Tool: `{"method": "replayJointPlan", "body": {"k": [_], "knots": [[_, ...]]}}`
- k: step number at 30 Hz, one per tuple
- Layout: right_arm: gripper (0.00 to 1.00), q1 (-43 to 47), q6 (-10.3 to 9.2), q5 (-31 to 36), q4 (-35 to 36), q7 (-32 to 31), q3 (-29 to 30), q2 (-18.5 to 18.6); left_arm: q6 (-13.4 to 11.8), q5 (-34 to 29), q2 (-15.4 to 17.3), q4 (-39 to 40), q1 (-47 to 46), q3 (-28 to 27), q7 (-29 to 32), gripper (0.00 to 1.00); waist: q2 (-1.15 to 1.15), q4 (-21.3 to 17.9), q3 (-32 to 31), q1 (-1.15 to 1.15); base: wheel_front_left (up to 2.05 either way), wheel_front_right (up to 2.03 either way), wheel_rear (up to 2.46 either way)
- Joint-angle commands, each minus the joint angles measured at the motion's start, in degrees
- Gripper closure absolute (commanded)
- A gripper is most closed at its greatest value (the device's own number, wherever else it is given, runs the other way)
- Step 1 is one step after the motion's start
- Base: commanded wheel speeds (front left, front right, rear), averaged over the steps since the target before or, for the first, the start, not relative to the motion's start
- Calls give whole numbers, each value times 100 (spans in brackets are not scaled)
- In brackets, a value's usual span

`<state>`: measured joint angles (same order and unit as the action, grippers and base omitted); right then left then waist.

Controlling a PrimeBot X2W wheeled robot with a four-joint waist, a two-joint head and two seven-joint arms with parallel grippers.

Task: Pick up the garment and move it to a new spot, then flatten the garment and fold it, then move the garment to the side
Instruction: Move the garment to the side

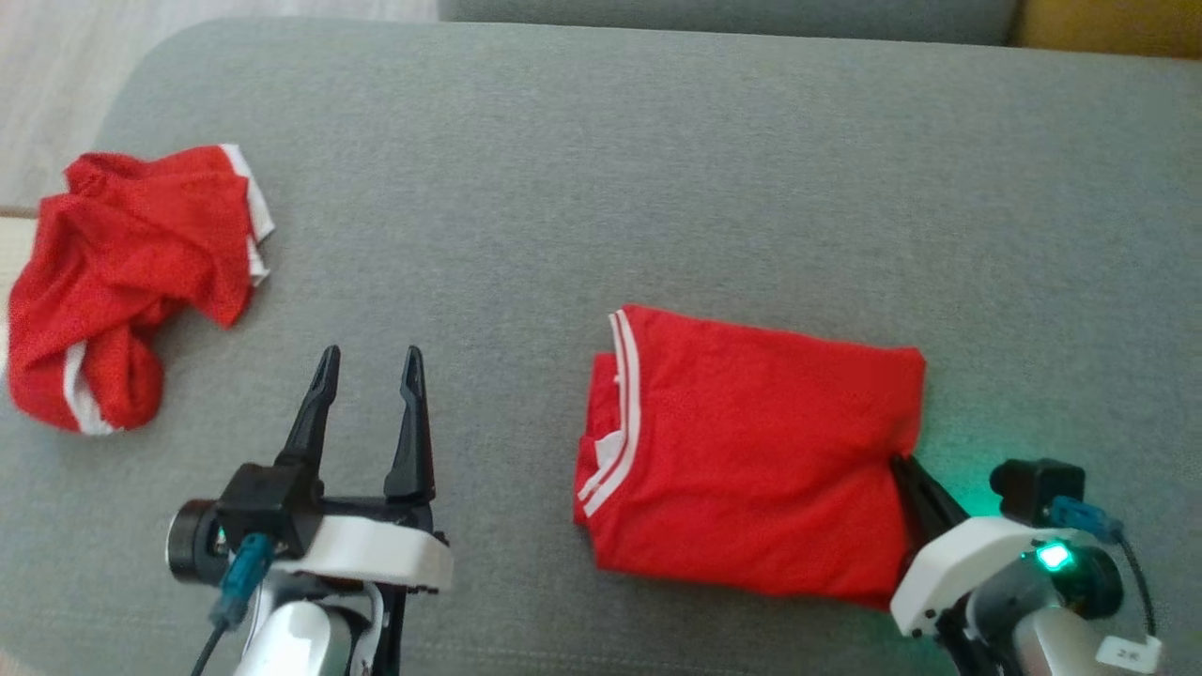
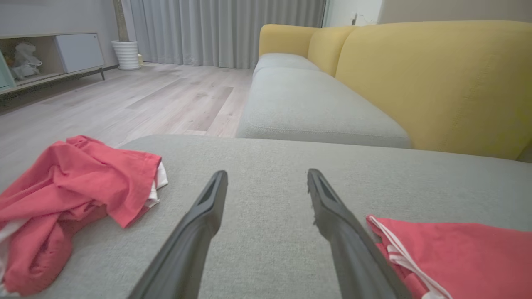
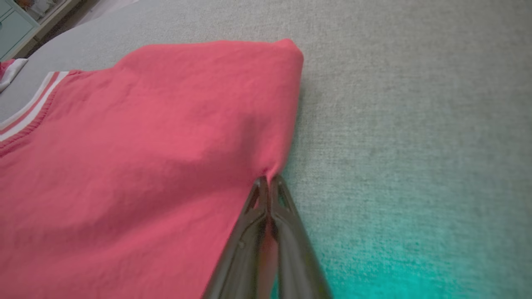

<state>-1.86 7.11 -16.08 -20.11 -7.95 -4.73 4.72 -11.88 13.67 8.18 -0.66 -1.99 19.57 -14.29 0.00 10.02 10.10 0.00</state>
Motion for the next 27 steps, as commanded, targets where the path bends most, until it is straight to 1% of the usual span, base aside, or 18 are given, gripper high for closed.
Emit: {"method": "replayJointPlan", "body": {"k": [1,6,12,16,20,23,27], "knots": [[100,-40,37,-42,-8,-81,-265,37,19,-77,8,208,-295,-231,-69,0,0,-133,17,0,0,0,0],[100,-156,37,-79,129,29,-452,133,45,-145,11,274,-311,-281,-70,0,0,-466,50,0,0,0,0],[100,-495,37,-41,238,55,-486,419,100,-186,34,343,-314,-332,-70,0,0,-1101,125,0,0,0,0],[100,-868,37,-41,226,80,-284,666,145,-217,30,353,-357,-303,-70,0,0,-1553,189,0,0,0,0],[100,-1483,37,-51,104,104,-29,951,208,-270,33,371,-498,-218,-71,0,0,-1937,330,0,0,0,0],[100,-2042,37,-75,-105,140,177,1197,305,-308,48,363,-659,-114,-62,0,0,-2126,479,0,0,0,0],[100,-2777,37,-160,-512,244,500,1534,415,-373,86,334,-891,0,-31,0,0,-2222,705,0,0,0,0]]}}
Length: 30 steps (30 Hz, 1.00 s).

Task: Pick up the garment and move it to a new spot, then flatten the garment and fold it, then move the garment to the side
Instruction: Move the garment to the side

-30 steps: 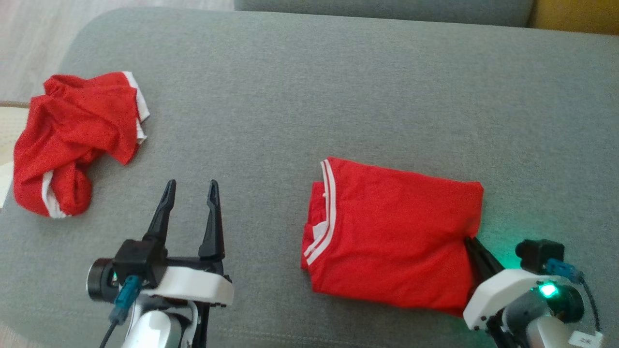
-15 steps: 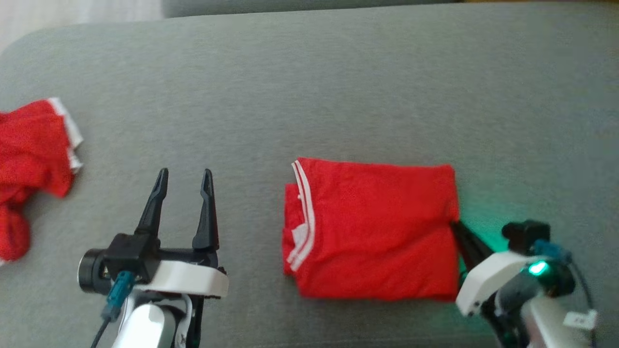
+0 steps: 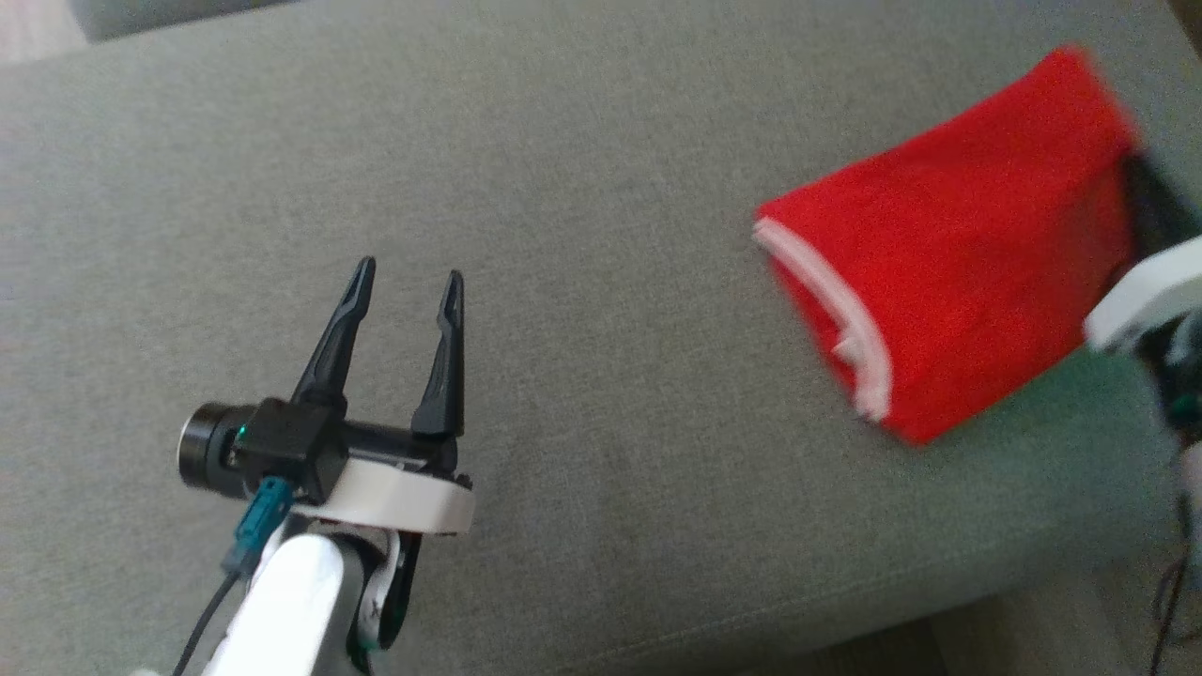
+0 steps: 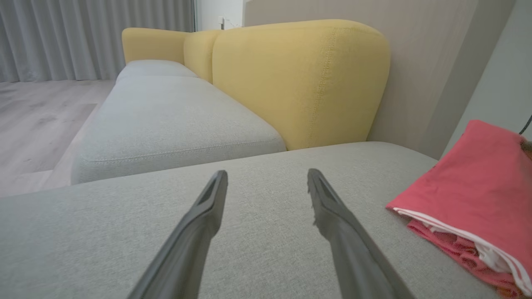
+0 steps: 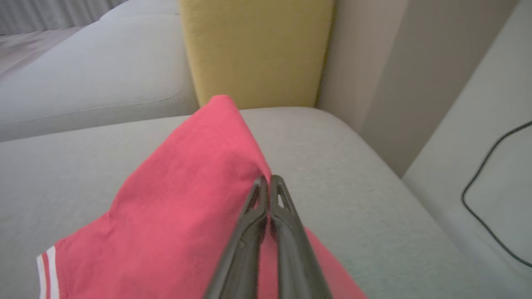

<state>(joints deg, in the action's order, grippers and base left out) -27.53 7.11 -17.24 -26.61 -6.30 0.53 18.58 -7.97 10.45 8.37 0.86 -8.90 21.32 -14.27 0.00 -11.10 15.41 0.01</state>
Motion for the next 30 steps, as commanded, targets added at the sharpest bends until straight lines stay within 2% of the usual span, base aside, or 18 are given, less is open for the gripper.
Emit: {"method": "replayJointPlan", "body": {"k": [1,5,12,21,22,24,25,27,28,30], "knots": [[100,-372,37,-80,0,99,78,226,45,-67,73,177,-259,-150,-28,0,0,-112,235,-1,0,0,0],[100,-898,37,-161,-491,247,450,532,117,-127,65,154,-480,-42,-12,0,0,-75,465,-1,0,0,0],[100,-1387,37,-252,-1156,446,935,736,179,-205,48,141,-721,89,-5,0,0,-68,783,-1,0,0,0],[100,-1823,37,-125,-2008,652,1005,831,248,-284,81,133,-1055,189,32,0,0,-39,1196,-1,0,0,0],[88,-1865,37,-106,-2111,673,1007,843,254,-290,81,135,-1093,199,36,0,0,-32,1232,-1,0,0,0],[47,-1932,37,-71,-2316,722,998,853,265,-295,84,126,-1154,213,37,0,0,-20,1280,-1,0,0,0],[3,-1962,37,-59,-2402,767,990,855,268,-296,86,121,-1176,218,36,0,0,-17,1297,-1,0,0,0],[25,-2014,37,-91,-2554,841,930,834,270,-290,95,112,-1201,219,31,0,0,-17,1316,-1,0,0,0],[27,-2039,37,-114,-2625,864,893,823,269,-285,102,107,-1206,216,29,0,0,-19,1324,-1,0,0,0],[0,-2080,37,-167,-2762,914,852,803,271,-273,114,84,-1210,215,24,0,0,-21,1311,-1,0,0,0]]}}
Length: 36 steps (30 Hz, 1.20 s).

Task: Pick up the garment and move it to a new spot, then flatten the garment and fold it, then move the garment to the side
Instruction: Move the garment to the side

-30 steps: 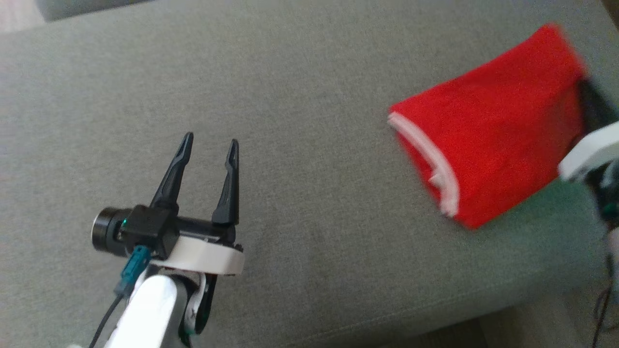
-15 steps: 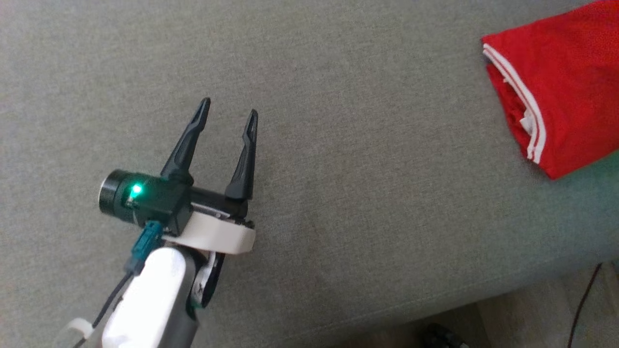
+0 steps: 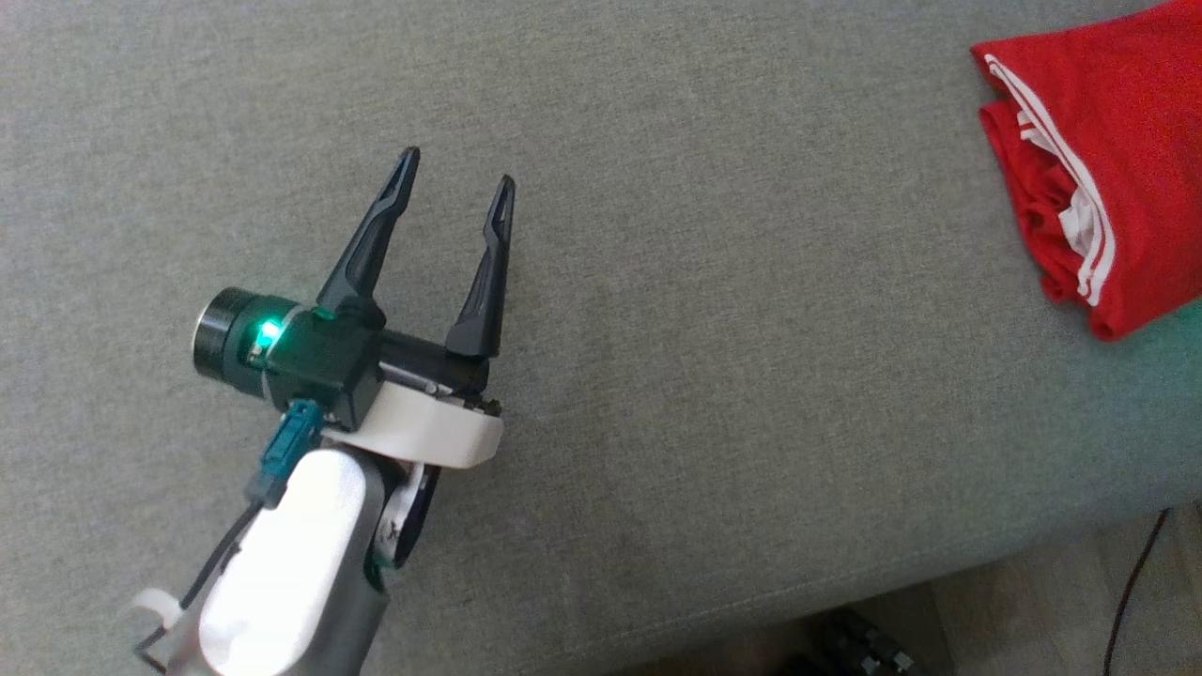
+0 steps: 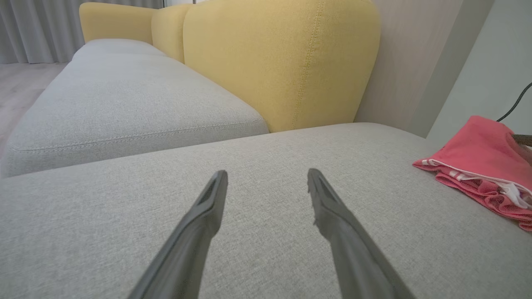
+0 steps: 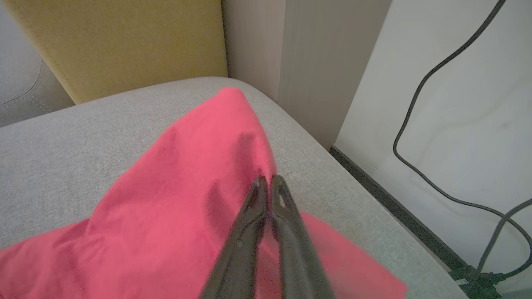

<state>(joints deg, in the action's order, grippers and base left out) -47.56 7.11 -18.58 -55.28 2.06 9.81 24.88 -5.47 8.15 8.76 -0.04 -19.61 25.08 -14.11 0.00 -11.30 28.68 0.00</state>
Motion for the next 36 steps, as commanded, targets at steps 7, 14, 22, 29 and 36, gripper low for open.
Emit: {"method": "replayJointPlan", "body": {"k": [7,14,22,29,36], "knots": [[0,217,37,-286,288,770,-395,61,-72,103,62,69,33,-264,-35,0,0,-18,-453,0,0,0,0],[0,1184,37,-238,1435,1176,-544,-67,-226,276,103,31,422,-470,-63,0,0,8,-1075,0,0,0,0],[0,2465,37,285,3447,1019,-575,-806,-409,476,152,46,895,-714,-73,0,0,263,-1571,0,0,0,0],[0,3496,37,762,5176,415,-817,-1632,-531,729,211,40,1296,-974,-76,0,0,719,-1875,0,0,0,0],[0,4230,37,996,5813,89,-1111,-1952,-604,813,353,19,1720,-1086,-63,0,0,1045,-2225,0,0,0,0]]}}
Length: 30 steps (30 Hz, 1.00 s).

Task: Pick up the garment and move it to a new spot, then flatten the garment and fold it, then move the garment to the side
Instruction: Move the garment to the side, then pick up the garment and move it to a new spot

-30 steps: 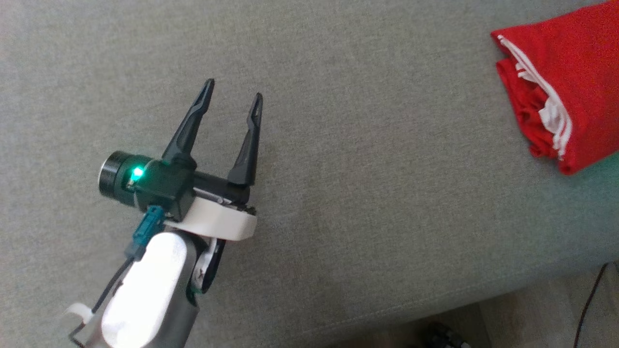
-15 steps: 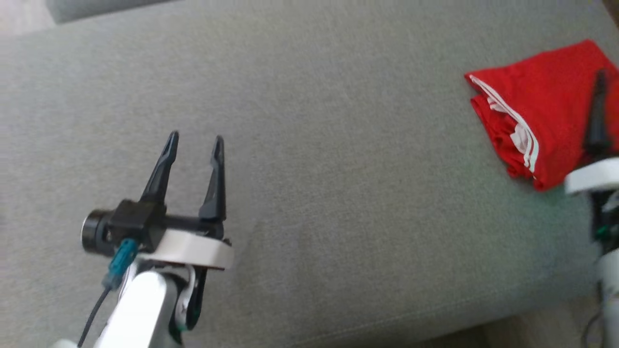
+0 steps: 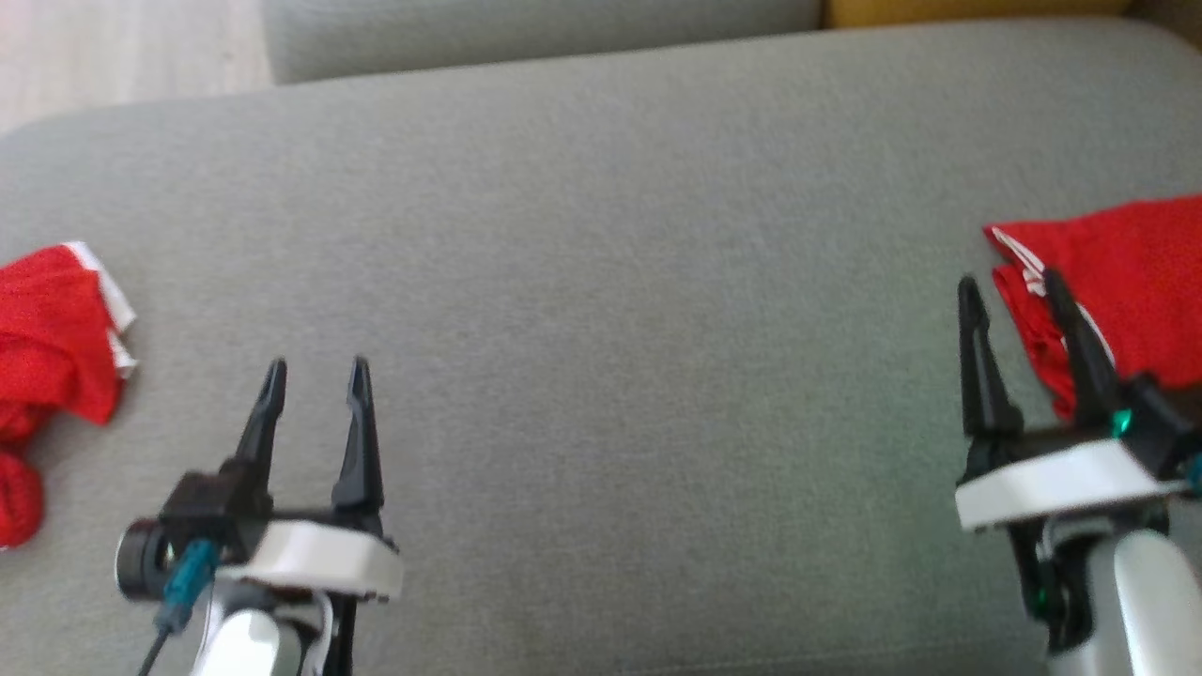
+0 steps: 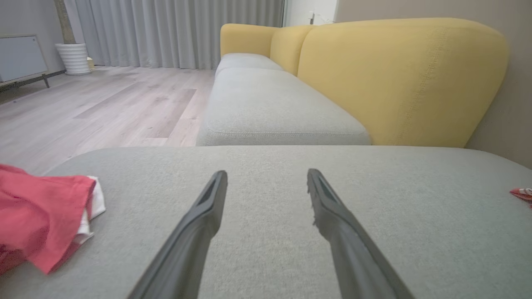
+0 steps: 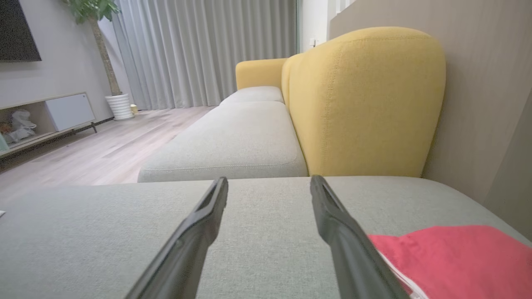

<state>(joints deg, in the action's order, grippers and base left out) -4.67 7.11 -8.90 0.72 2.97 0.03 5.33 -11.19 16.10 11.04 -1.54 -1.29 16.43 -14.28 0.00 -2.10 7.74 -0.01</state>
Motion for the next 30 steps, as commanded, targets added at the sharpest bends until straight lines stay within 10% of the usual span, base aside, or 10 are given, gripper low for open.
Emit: {"method": "replayJointPlan", "body": {"k": [1,30], "knots": [[0,52,37,23,248,-25,-125,-25,-43,27,136,160,-44,-225,-45,0,0,173,-201,1,0,0,0],[0,1437,37,56,919,-471,-12,-239,-183,63,319,450,897,34,274,0,0,193,-987,1,0,0,0]]}}
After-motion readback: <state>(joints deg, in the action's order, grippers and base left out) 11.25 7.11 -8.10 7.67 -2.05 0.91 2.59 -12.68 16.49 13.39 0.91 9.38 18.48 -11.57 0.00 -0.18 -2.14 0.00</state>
